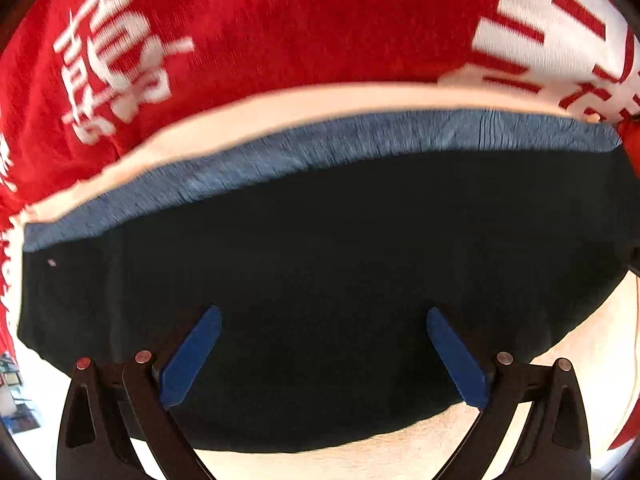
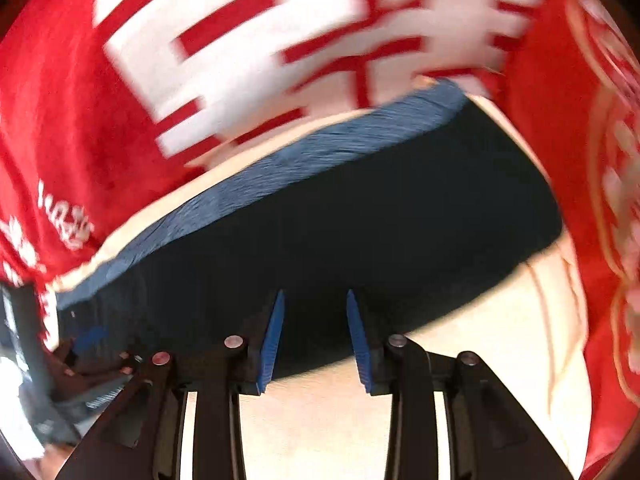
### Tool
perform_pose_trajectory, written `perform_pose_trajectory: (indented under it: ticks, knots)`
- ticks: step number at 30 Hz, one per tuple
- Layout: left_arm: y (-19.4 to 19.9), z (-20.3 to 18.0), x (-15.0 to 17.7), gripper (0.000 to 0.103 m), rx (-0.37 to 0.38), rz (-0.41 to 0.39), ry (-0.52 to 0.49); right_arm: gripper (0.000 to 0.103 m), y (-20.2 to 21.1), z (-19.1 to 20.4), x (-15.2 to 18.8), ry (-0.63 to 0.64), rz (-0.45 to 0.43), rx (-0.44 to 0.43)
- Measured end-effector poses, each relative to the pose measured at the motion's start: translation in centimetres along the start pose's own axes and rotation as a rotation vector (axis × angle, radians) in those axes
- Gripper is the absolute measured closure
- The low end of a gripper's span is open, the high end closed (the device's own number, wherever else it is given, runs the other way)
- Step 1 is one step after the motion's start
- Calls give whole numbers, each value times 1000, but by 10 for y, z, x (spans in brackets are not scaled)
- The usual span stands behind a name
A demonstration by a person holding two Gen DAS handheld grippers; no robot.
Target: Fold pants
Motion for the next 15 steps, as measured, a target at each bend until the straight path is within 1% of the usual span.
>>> perform_pose_trajectory:
  ticks: [3,5,6,7,9,11,13,15]
  knots:
    - [-2,2,1,0,10,-12,20,67,8,-31,-1,-25,-14,57]
    - [-4,6,2,0,15,-7,25,67,7,-49,1,-30,-5,104]
    - [-4,5,1,0,15,-4,25,67,5,-59,3,-50,7,123]
    - [-10,17,1,0,12,-4,20,67,5,-69,5,-100,14,120]
    - [-10,15,-1,0,3,-8,6,67,9,-79,9,-213,8,67]
    - [-12,20,2,0,-2,-11,5,67,13,-79,13,-257,7,25]
    - [-11,14,2,0,-5,-9,12,67,14,-71,21,-299,26,-57]
    - [-10,8,3,0,-6,-7,17,67,13,-63,27,-324,41,-113]
Point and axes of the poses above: each gripper's, at about its wrist camera, not at the fingertips, and y roughly against the way its jaws point, z to its left, x to its underside, the point moved 8 cm from there along -y, roughly the way its jaws point, and after that the axes turned 13 degrees about -z, right-handed, at the moved point
